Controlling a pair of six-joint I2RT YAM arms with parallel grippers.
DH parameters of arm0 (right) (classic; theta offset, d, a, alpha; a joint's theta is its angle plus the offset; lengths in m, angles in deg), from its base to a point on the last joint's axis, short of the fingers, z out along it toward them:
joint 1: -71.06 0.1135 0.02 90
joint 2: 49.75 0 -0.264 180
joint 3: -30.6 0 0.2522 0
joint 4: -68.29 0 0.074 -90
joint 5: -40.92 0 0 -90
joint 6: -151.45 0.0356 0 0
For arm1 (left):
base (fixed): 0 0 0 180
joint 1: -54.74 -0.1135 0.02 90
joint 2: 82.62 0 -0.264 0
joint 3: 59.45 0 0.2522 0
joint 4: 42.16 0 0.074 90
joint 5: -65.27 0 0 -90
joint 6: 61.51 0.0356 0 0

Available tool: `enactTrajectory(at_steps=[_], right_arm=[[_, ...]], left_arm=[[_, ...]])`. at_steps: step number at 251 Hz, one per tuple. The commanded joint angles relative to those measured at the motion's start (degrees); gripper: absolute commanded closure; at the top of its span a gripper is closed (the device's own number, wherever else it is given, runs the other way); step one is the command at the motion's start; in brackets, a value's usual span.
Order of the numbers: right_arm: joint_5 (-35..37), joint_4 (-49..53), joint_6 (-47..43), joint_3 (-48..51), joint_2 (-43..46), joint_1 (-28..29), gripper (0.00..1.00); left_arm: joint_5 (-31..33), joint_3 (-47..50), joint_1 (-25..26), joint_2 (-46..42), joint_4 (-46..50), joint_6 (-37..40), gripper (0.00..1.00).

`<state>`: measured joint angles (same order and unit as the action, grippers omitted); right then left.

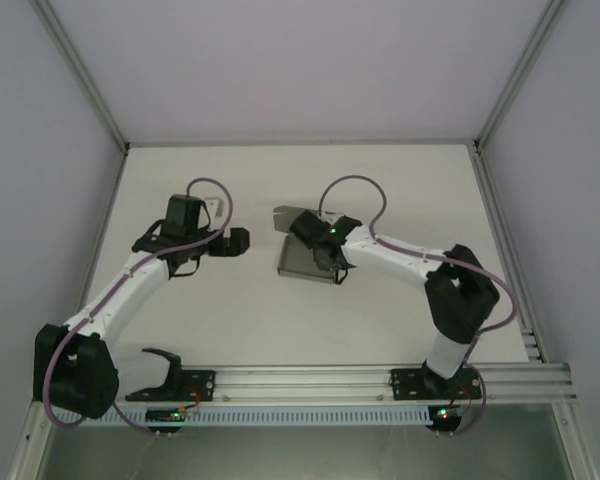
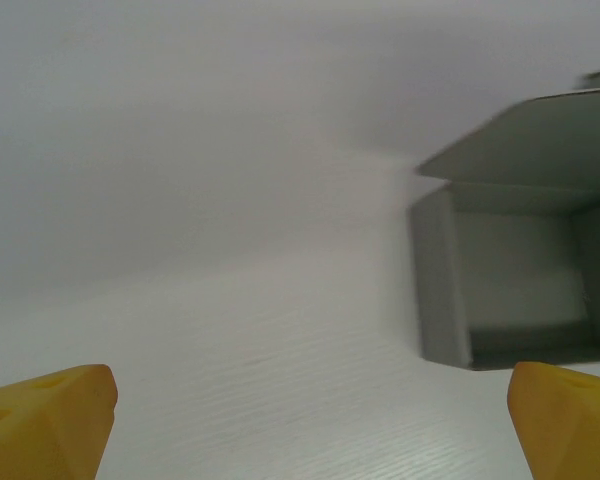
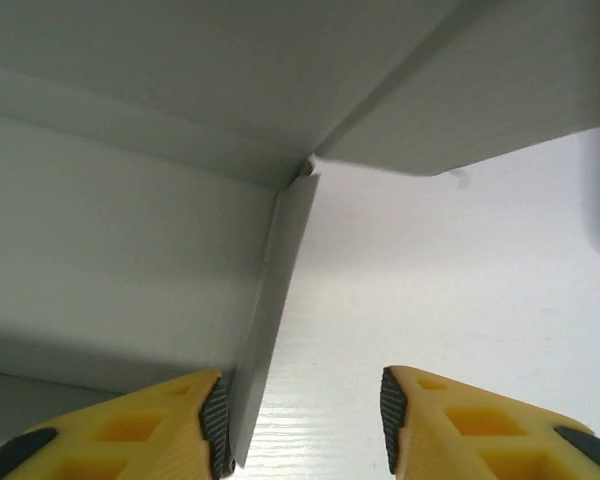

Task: Assemble paper box

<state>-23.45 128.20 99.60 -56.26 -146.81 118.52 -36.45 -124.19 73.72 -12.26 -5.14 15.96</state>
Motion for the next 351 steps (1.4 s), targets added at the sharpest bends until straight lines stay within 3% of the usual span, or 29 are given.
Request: enactTrajectory(at_steps=[1, 56, 89, 115, 166, 230, 249, 323, 351], right_arm=[[1.79, 0.49, -10.64, 0.21, 7.04, -1.52, 0.37], [-7.75, -7.52, -34.52, 2.12, 15.94, -9.23, 0.12], [-23.58, -11.34, -44.82, 2.63, 15.81, -15.23, 0.09], [-32.69, -11.08, -50.42, 0.63, 12.78, -18.06, 0.1], [-38.18, -7.17, -56.05, -3.73, 6.44, -22.4, 0.25], [-42.21, -4.21, -62.74, -7.35, -0.19, -25.15, 0.4], [-44.68, -2.44, -65.39, -8.8, -2.0, -26.07, 0.43], [-45.2, 1.53, -70.17, -11.75, -5.75, -26.53, 0.78], [-46.15, 2.67, -71.44, -12.65, -5.86, -26.46, 0.85]], left_arm=[[-4.63, -7.08, 2.59, 4.51, -0.47, 11.04, 0.0], [-7.98, -20.93, 4.74, 17.16, 4.64, 23.53, 0.0], [-14.56, -27.65, 5.09, 23.4, 8.61, 31.82, 0.0], [-16.16, -32.91, 5.54, 28.02, 14.31, 36.44, 0.0], [-18.58, -40.3, 5.79, 35.05, 22.89, 43.05, 0.0], [-18.91, -43.5, 5.95, 37.97, 26.38, 47.89, 0.05], [-17.94, -43.88, 5.98, 38.47, 26.3, 48.91, 0.1], [-15.35, -50.22, 6.13, 43.47, 32.96, 51.16, 0.36], [-13.69, -50.61, 6.83, 44.06, 33.46, 51.55, 0.45]])
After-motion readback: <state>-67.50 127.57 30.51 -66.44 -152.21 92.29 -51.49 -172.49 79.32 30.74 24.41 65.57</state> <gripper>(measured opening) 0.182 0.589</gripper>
